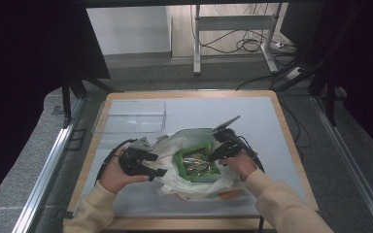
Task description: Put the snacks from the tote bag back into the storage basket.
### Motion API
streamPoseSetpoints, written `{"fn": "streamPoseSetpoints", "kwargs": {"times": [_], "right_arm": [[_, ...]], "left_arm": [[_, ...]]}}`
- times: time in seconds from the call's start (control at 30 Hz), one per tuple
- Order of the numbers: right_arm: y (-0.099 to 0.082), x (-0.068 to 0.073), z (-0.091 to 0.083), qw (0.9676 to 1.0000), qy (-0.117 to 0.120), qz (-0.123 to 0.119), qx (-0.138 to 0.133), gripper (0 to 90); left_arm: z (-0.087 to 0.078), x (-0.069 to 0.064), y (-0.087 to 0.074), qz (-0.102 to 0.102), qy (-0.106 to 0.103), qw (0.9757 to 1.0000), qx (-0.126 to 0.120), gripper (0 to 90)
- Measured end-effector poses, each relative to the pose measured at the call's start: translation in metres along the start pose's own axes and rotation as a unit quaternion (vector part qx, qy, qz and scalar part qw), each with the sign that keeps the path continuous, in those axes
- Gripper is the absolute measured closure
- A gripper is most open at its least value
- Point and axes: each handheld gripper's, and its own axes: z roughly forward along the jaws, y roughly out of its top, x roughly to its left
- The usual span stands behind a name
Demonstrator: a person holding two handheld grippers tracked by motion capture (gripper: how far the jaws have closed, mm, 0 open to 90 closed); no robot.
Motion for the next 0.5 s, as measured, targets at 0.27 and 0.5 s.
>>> {"fn": "streamPoseSetpoints", "kwargs": {"times": [0.27,0.5], "right_arm": [[-0.001,-0.001,-0.022,0.9990,-0.010,-0.026,-0.035,86.9],[0.000,0.000,-0.038,0.9970,-0.014,-0.052,-0.056,87.5]], "left_arm": [[-0.002,0.000,0.000,0.000,0.000,1.0000,-0.003,32.1],[-0.004,0.001,0.000,-0.002,0.001,1.0000,-0.007,31.9]]}}
